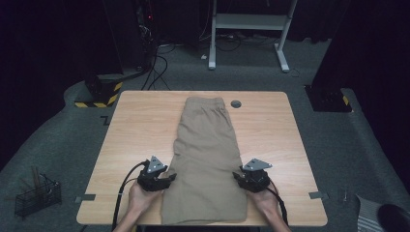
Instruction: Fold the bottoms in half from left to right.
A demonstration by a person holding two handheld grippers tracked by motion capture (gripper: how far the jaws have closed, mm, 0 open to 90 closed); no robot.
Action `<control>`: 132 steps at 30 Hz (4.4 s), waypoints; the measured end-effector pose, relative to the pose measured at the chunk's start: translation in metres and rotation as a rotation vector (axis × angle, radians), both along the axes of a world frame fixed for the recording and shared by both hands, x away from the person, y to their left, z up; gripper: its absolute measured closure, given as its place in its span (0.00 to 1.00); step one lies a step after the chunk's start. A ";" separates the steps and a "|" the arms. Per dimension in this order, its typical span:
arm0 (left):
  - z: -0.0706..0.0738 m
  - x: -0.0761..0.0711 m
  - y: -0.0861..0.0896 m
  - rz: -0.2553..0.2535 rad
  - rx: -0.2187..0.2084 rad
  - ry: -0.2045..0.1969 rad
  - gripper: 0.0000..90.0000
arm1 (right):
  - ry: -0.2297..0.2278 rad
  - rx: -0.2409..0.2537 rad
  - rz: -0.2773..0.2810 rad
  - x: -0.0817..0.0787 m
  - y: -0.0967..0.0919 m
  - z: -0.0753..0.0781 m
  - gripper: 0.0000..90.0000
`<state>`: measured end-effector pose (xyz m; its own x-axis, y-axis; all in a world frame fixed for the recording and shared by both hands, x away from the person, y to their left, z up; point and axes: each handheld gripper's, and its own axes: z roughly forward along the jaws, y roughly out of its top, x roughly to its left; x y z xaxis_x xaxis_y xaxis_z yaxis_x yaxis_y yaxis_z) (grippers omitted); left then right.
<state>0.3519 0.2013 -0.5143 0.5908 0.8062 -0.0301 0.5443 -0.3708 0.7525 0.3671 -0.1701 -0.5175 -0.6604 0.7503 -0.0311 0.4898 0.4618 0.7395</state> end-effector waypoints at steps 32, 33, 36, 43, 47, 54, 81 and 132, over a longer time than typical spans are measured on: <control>-0.002 0.047 -0.026 0.089 -0.059 0.151 0.21 | 0.088 0.005 -0.115 0.037 0.017 -0.003 0.24; -0.002 0.047 -0.028 0.093 -0.054 0.150 0.23 | 0.074 -0.010 -0.119 0.038 0.019 -0.004 0.24; -0.002 0.046 -0.032 0.090 -0.049 0.147 0.26 | 0.071 -0.014 -0.121 0.039 0.022 -0.004 0.25; -0.002 0.044 -0.035 0.084 -0.029 0.137 0.25 | 0.087 -0.010 -0.108 0.035 0.027 -0.002 0.28; -0.002 0.042 -0.044 0.075 0.032 0.105 0.28 | 0.078 -0.022 -0.108 0.036 0.031 -0.002 0.30; -0.002 0.040 -0.044 0.052 0.044 0.081 0.45 | 0.077 -0.021 -0.075 0.033 0.033 0.000 0.46; -0.005 0.042 -0.035 -0.002 -0.055 0.076 0.91 | 0.058 0.013 0.005 0.025 0.034 -0.001 0.96; 0.021 0.021 -0.023 -0.045 -0.174 -0.007 0.92 | -0.050 0.081 0.037 -0.004 0.015 0.023 0.98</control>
<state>0.3729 0.1784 -0.4930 0.6272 0.7617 -0.1627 0.5247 -0.2588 0.8110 0.3630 -0.1549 -0.4948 -0.6870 0.7266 -0.0050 0.4352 0.4170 0.7979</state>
